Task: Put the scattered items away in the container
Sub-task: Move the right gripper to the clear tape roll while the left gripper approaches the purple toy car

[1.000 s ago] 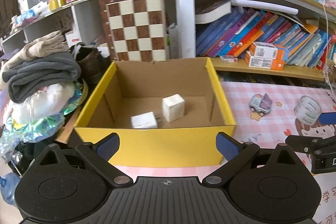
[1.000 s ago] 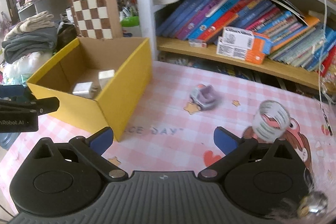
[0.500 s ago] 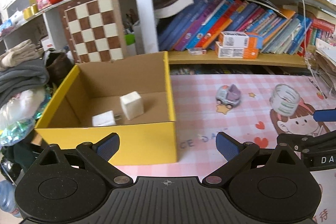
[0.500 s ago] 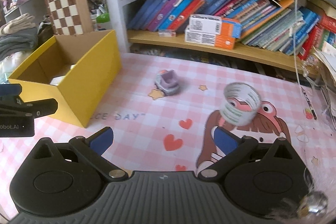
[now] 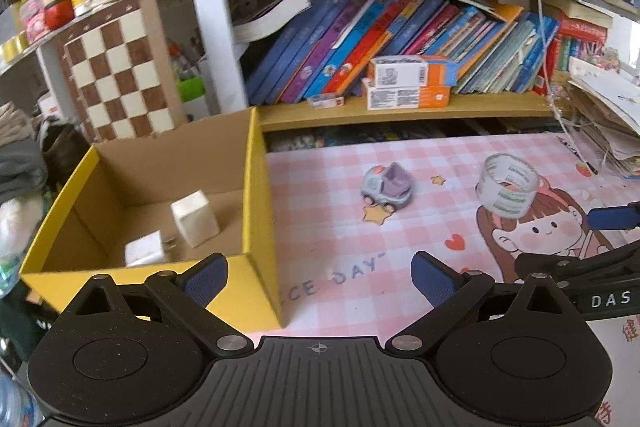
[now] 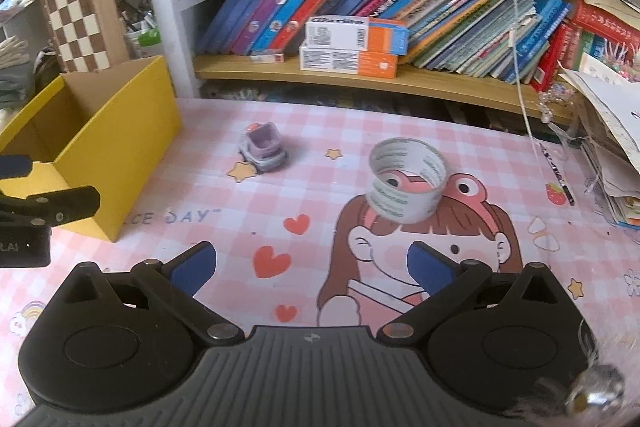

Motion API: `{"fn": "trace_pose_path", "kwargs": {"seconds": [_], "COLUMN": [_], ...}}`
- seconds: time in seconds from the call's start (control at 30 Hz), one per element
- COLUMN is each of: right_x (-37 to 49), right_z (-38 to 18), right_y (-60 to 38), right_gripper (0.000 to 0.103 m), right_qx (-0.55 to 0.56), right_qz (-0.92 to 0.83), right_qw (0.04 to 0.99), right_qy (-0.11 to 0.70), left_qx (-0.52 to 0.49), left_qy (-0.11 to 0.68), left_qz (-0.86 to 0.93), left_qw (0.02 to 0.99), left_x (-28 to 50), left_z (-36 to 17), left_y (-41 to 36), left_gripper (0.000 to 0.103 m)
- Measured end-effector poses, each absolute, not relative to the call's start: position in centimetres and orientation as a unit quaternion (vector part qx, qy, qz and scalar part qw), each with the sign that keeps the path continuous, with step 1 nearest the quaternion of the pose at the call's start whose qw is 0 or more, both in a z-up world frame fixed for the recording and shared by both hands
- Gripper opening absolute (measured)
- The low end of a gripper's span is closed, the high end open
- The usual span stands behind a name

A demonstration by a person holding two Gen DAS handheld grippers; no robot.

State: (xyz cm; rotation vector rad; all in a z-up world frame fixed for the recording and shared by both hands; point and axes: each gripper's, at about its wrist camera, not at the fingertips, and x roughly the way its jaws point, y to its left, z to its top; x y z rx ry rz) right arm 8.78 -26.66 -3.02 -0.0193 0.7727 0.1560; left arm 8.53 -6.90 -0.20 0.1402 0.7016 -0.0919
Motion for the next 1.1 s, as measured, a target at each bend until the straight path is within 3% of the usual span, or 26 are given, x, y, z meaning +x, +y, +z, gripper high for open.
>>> {"fn": "trace_pose_path", "kwargs": {"seconds": [0.77, 0.93, 1.0, 1.1], "right_x": [13.5, 15.0, 15.8, 16.7], "right_z": [-5.3, -5.5, -5.8, -6.0], "right_y": [-29.3, -29.7, -30.1, -30.4], "right_gripper": [0.100, 0.083, 0.068, 0.056], "right_qx": [-0.046, -0.063, -0.062, -0.065], "right_qz": [0.044, 0.047, 0.056, 0.063], "right_qw": [0.927, 0.927, 0.924, 0.921], "right_qy": [0.370, 0.367, 0.373, 0.379], "left_qx": [0.062, 0.066, 0.066, 0.063], "left_qy": [0.358, 0.361, 0.362, 0.362], "left_qz": [-0.071, -0.074, -0.073, -0.075], "left_qw": [0.929, 0.927, 0.927, 0.927], "left_x": [13.3, 13.9, 14.0, 14.1], "left_z": [-3.0, -3.3, -3.3, -3.3], "left_y": [-10.6, -11.2, -11.3, -11.4], "left_gripper": [0.100, 0.100, 0.100, 0.100]}}
